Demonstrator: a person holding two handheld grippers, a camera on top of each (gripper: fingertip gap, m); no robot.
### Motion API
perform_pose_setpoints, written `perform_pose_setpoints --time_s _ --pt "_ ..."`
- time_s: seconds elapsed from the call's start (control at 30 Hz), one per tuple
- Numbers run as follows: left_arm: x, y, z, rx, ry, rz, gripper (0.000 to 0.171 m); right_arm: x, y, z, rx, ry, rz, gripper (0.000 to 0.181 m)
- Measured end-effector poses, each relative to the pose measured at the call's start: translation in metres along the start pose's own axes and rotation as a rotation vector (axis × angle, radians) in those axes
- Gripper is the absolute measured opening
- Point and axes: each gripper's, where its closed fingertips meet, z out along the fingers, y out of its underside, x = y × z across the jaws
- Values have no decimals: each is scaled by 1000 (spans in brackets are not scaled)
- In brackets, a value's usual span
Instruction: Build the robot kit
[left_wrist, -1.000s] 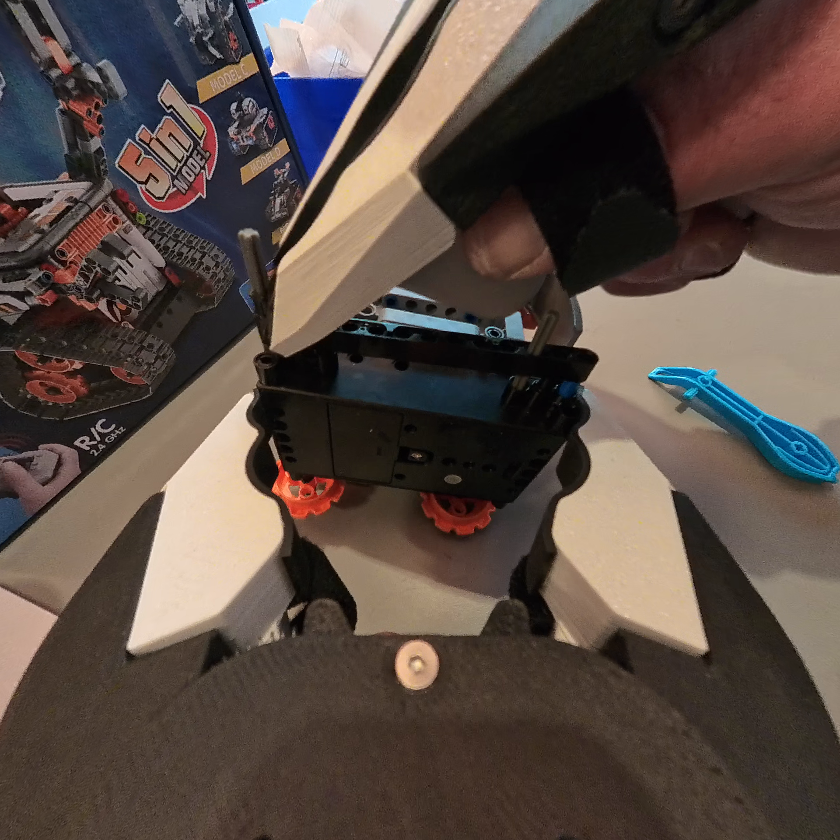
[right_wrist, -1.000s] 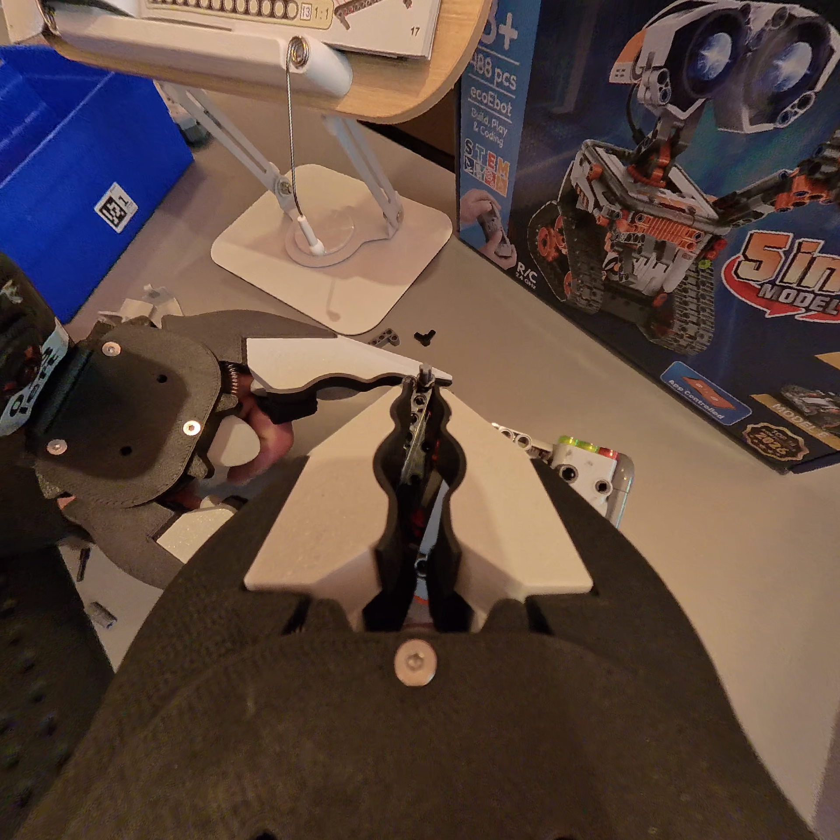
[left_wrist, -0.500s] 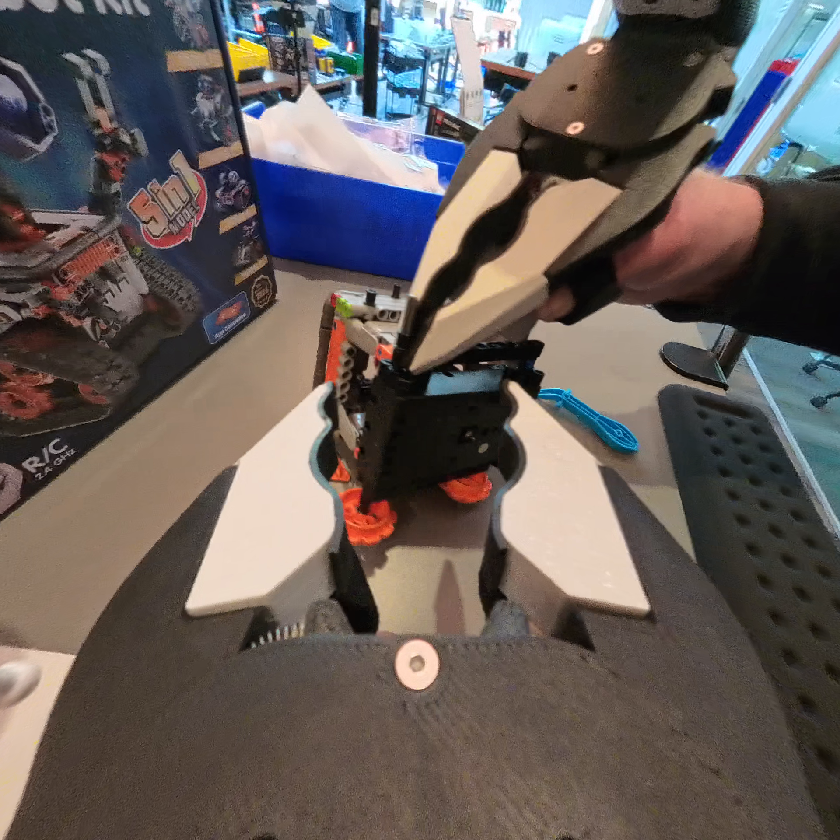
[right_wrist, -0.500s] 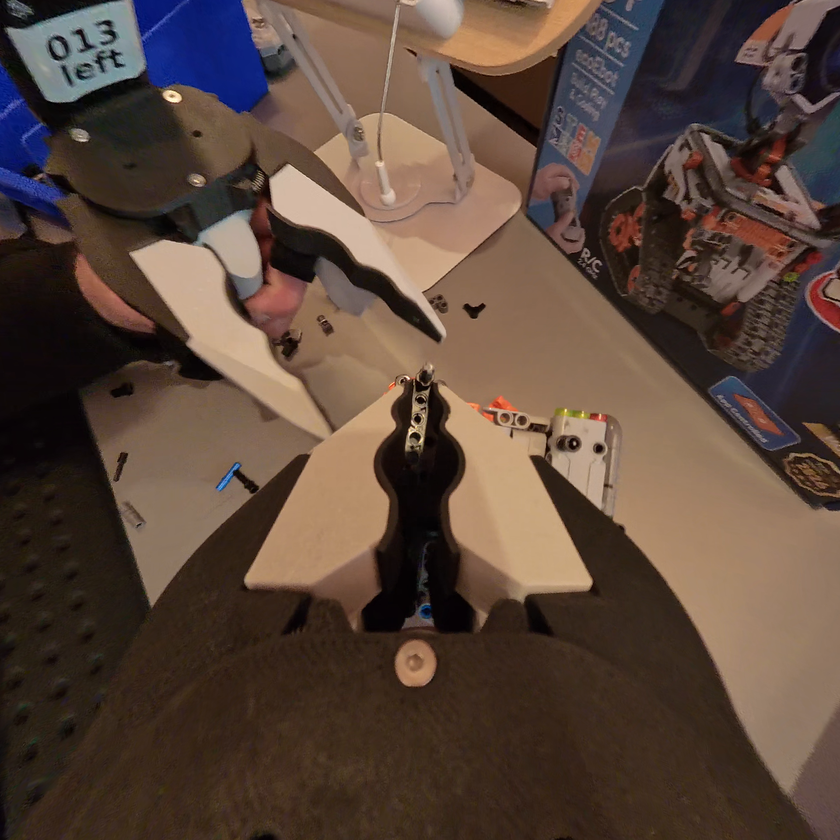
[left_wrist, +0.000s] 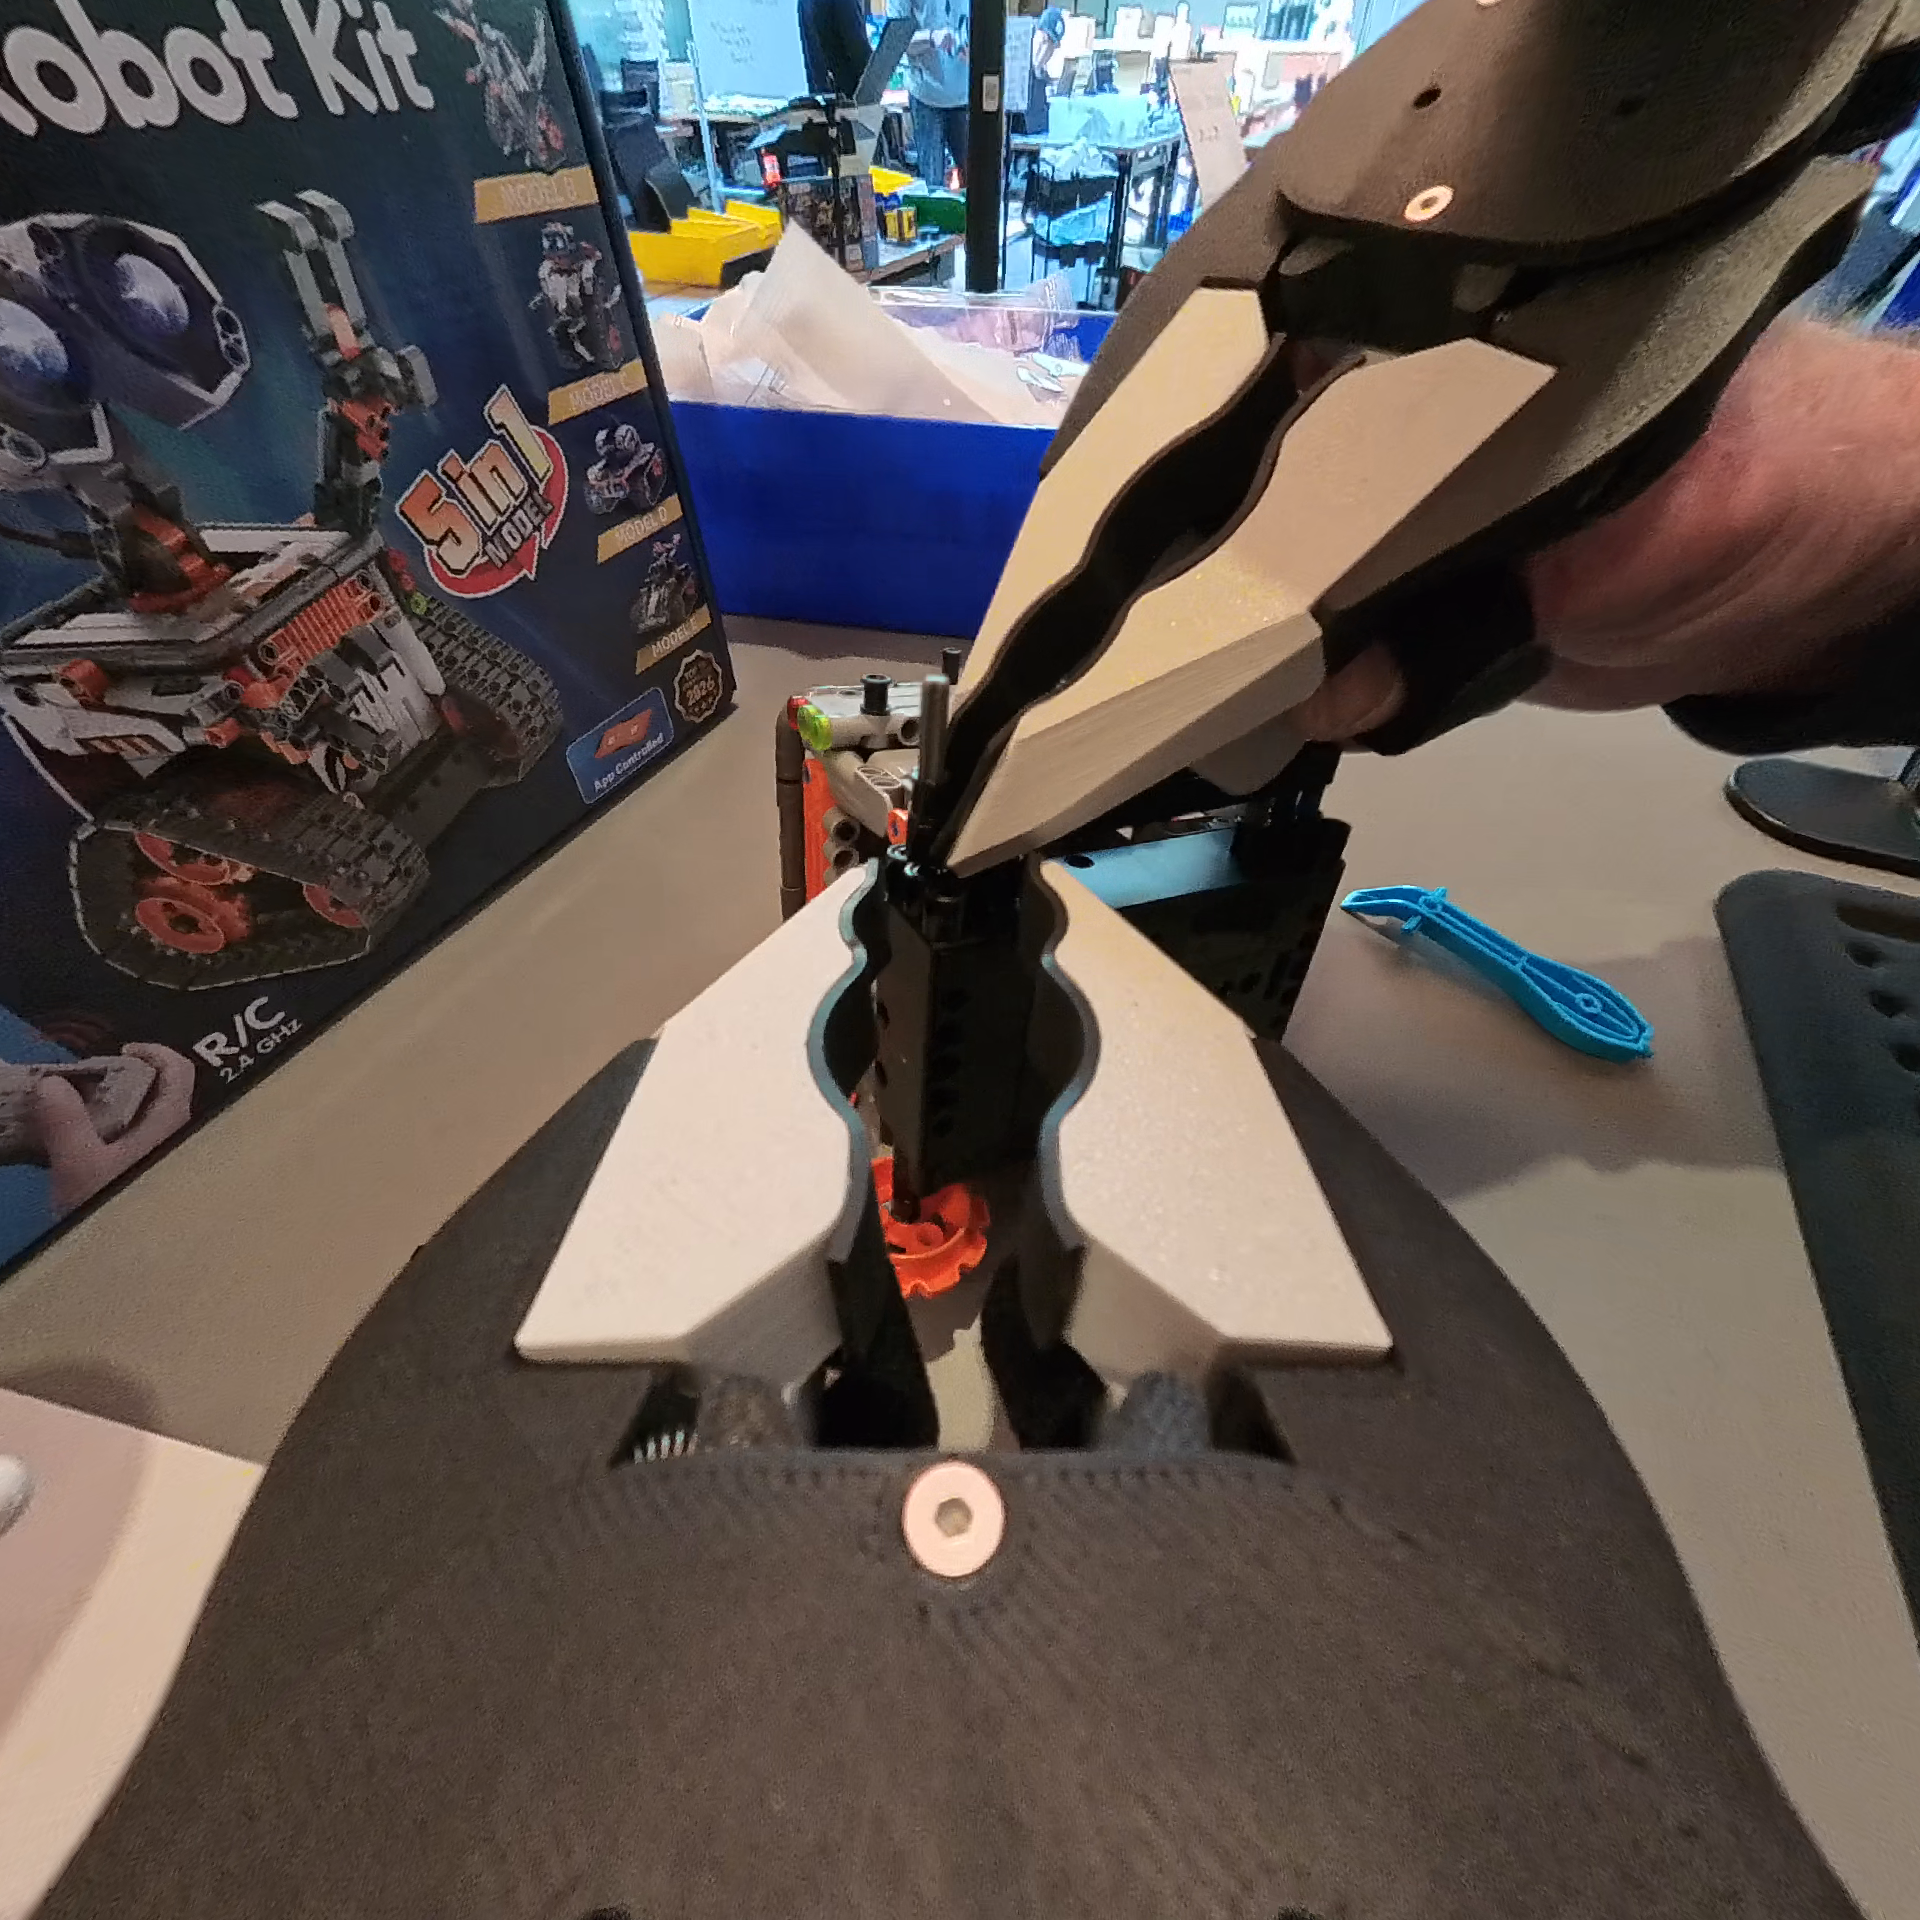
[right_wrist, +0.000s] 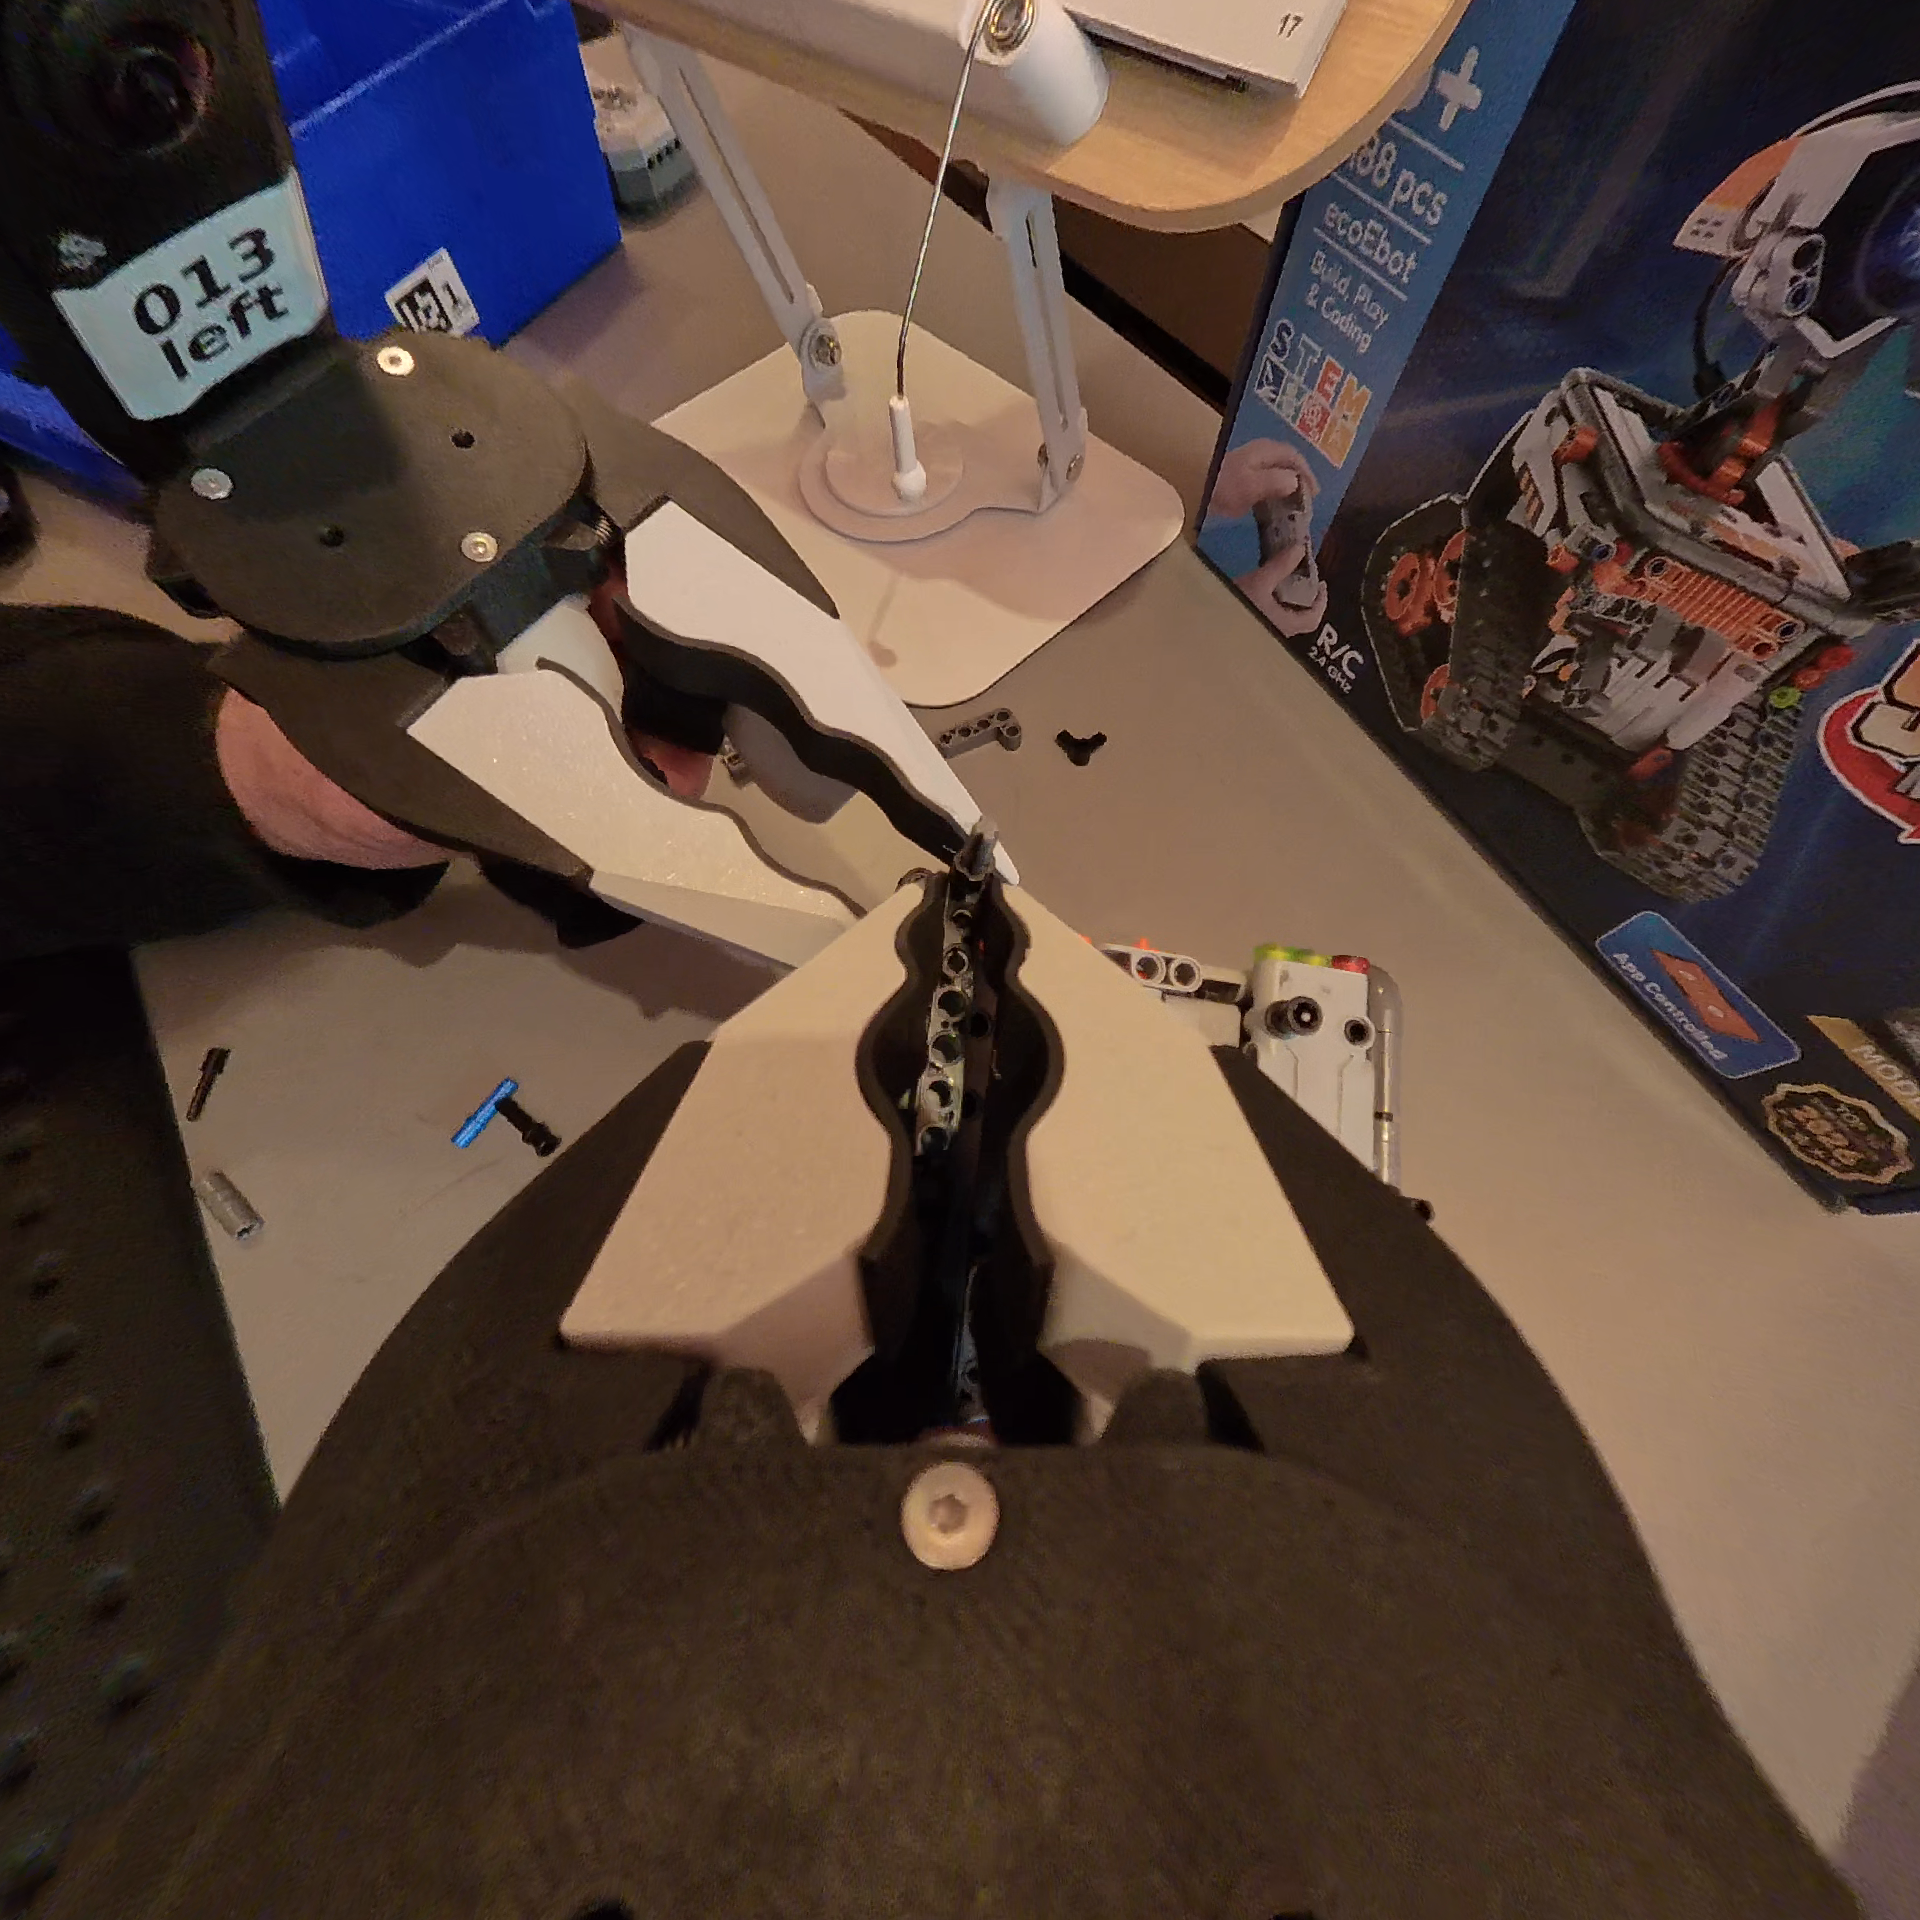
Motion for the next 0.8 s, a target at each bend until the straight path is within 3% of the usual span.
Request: perform_pose_setpoints --time_s 0.13,0.17,0.23,0.3,0.53,0.8 --pt "-6 9 1 -3 4 -50 24 2 -17 -9 92 2 15 3" --pt "-5 5 -1 12 16 -75 23 1 -10 -5 54 -6 -4 4" --pt "-2 -2 -4 6 -36 29 24 -5 -6 -3 59 -28 -6 4" --pt "-3 4 -1 3 20 -50 24 -4 -9 -6 59 -32 0 5" --pt "-4 7 2 -23 40 -17 24 1 -7 -2 16 -39 16 12" --pt "-7 7 0 -29 43 -10 24 4 22 -48 -128 -40 11 12"
